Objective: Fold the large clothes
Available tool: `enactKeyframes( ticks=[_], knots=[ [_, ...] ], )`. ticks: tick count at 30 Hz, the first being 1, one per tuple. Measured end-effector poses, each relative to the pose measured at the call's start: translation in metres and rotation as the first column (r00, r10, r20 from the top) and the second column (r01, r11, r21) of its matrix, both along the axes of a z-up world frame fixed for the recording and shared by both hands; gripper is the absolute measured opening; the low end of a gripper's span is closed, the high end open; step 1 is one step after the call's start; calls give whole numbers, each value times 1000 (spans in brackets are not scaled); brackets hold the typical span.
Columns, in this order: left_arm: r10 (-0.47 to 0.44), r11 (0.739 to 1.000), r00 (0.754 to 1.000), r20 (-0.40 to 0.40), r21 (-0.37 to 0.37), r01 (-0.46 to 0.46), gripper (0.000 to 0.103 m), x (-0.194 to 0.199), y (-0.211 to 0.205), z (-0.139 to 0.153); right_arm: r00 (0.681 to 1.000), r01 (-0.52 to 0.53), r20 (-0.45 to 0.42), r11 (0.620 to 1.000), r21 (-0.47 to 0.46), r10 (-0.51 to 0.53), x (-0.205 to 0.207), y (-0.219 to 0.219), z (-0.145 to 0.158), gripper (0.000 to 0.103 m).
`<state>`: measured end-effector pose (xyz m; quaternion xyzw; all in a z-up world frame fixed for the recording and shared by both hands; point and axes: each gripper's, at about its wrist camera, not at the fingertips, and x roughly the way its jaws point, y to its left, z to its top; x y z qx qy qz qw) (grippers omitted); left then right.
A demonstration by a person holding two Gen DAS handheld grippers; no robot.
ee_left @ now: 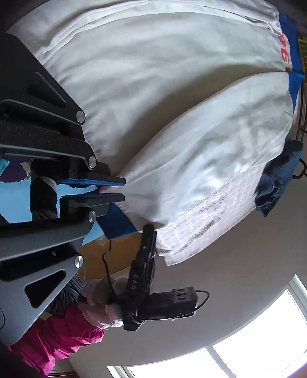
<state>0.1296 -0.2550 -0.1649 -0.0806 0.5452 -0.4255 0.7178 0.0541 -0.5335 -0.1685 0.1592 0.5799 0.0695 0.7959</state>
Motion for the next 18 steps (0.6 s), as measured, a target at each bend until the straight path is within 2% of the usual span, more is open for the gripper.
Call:
enactKeyframes(
  ticks=[1,3,6,8,11,12,14,18],
  knots=[
    [10,1000,1000,13,-5,-10,2,9,-3,2,1000,21,13,1000,3,-21,-3,-4,2,36],
    [12,1000,999,46,12,-12,2,25,-14,1,998,48,30,997,56,-49,-9,-16,5,37],
    [-1,1000,1000,2,14,1,2,39,-33,-14,997,73,12,992,99,-75,-14,-27,-2,37],
    [-16,999,1000,13,47,15,2,31,-52,-31,998,69,2,990,125,-70,-13,-28,-8,38],
    [-46,995,999,-25,92,49,2,25,-66,-59,999,54,-15,981,189,-52,-12,-26,-16,39],
    [-39,995,999,-3,96,39,2,23,-65,-62,999,51,-20,982,184,-49,-11,-25,-18,44],
    [-48,994,999,0,97,47,2,22,-63,-59,998,55,-28,981,188,-51,-9,-26,-20,50],
    [-39,998,999,9,59,38,2,25,-59,-41,997,72,14,951,302,-80,-9,-40,-14,50]
  ],
)
